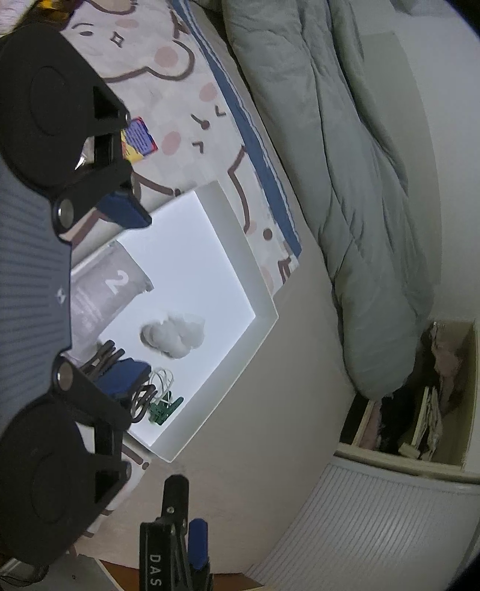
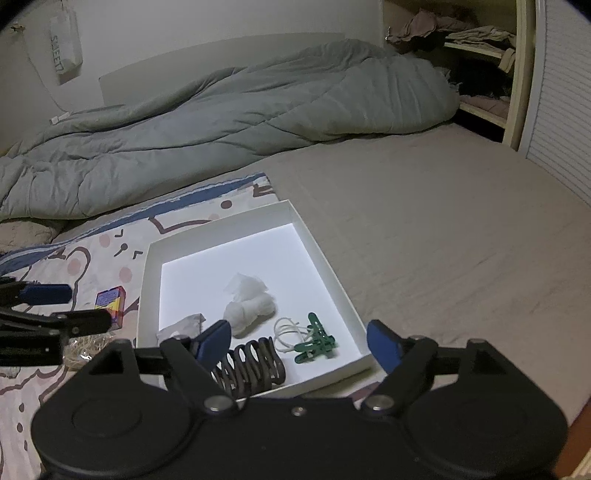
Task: Organize objects
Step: 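Withdraw both tools from the box back over the bed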
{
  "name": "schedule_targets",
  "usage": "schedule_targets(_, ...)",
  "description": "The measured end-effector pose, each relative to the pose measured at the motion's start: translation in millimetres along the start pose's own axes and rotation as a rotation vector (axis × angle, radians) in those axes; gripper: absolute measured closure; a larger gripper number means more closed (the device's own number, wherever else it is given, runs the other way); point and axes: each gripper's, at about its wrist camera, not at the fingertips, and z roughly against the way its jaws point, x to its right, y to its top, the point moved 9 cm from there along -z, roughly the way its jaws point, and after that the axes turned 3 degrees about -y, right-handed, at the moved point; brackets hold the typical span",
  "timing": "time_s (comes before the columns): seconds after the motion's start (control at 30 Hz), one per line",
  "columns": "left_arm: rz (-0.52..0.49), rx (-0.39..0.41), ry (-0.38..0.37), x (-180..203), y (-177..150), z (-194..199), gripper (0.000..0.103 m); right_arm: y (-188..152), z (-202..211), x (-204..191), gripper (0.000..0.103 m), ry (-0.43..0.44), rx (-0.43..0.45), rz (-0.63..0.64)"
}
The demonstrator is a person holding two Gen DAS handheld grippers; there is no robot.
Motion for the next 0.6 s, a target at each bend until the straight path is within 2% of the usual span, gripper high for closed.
schedule_targets(0.13,0.026,0.021,0.019,-6.3,-4.7,9.3,0.010,-3.5,6.8,1.8,0.015,-0.014,0.004,0.007)
schedule_targets(0.2,0.038,0.024,0.027,-8.2,-7.1,11.8,0.004,-5.1,9.6,2.8,0.008,-0.022,0.006,0.011)
schedule_targets(0.4,0.055,0.013,0.021,-10.9,-16.1,12.8,0.001,-11.4,13.4,2.5,0.000,-0.030,0.003,0.027)
schedule_targets(0.6,0.087,0.001,0.042,-20.0,-22.8,10.4,0.000,-14.9,14.0,-0.3,0.000,-0.037,-0.013,0.059)
